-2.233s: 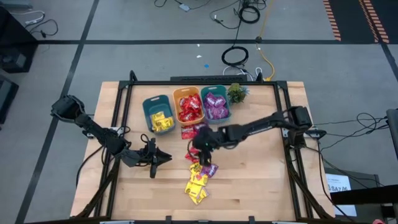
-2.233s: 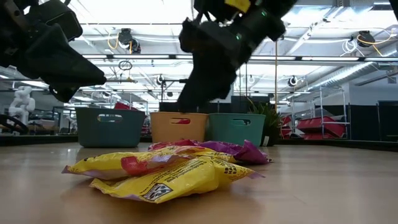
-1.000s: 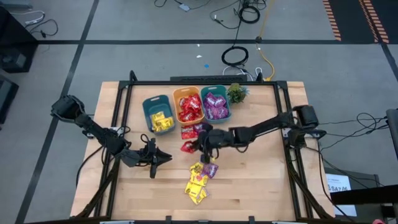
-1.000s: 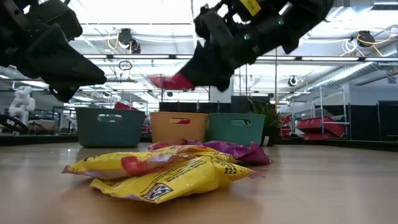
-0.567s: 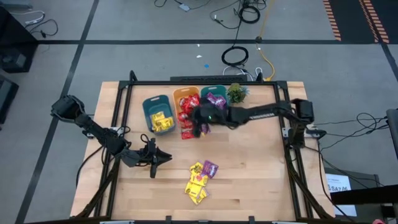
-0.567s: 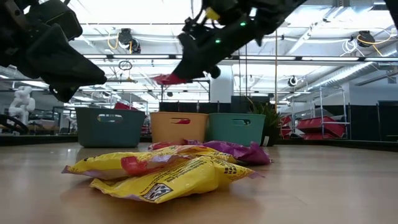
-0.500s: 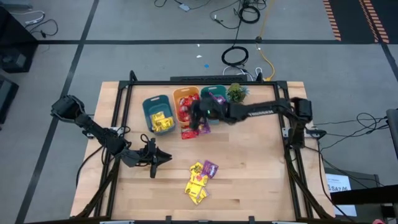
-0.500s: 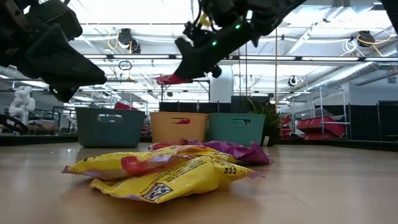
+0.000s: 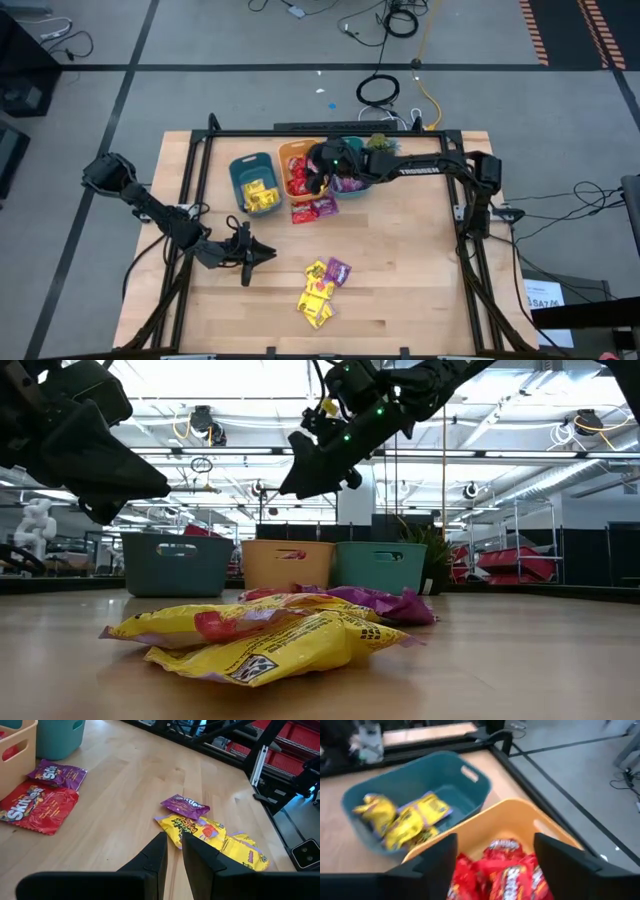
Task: Sort candy
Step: Put the yellow candy into the blue bin
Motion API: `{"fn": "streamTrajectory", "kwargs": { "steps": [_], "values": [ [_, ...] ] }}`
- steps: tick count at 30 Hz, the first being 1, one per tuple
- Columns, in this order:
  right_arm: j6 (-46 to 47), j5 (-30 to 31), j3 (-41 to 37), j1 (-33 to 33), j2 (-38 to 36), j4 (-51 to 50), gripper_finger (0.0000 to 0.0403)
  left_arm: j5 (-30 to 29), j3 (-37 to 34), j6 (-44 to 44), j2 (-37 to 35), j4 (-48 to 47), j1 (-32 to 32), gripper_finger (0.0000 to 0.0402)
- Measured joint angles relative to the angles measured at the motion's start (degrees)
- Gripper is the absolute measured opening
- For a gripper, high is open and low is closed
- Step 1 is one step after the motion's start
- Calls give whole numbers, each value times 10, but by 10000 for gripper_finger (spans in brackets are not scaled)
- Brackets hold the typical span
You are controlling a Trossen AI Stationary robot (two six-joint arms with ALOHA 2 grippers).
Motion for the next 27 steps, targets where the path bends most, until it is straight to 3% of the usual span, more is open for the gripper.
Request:
{"fn": "streamTrajectory", "kwargs": {
  "steps": [4, 7, 14, 20, 25, 27],
  "values": [
    [4, -2, 0, 14, -19, -44, 303, 0, 0, 0, 0, 0, 0, 68],
    [23, -40, 0, 23, -51, -108, 329, 0, 0, 0, 0, 0, 0, 68],
    [103, -134, 0, 86, -112, -249, 340, 0, 0, 0, 0, 0, 0, 68],
    [115, -130, -29, 201, -85, -236, 341, 0, 0, 0, 0, 5, 0, 68],
    [122, -13, -60, 273, -40, -175, 341, 0, 0, -1, 0, 6, 0, 68],
    [107, 5, -63, 289, -10, -143, 341, 0, 0, 0, 0, 5, 0, 68]
  ]
}}
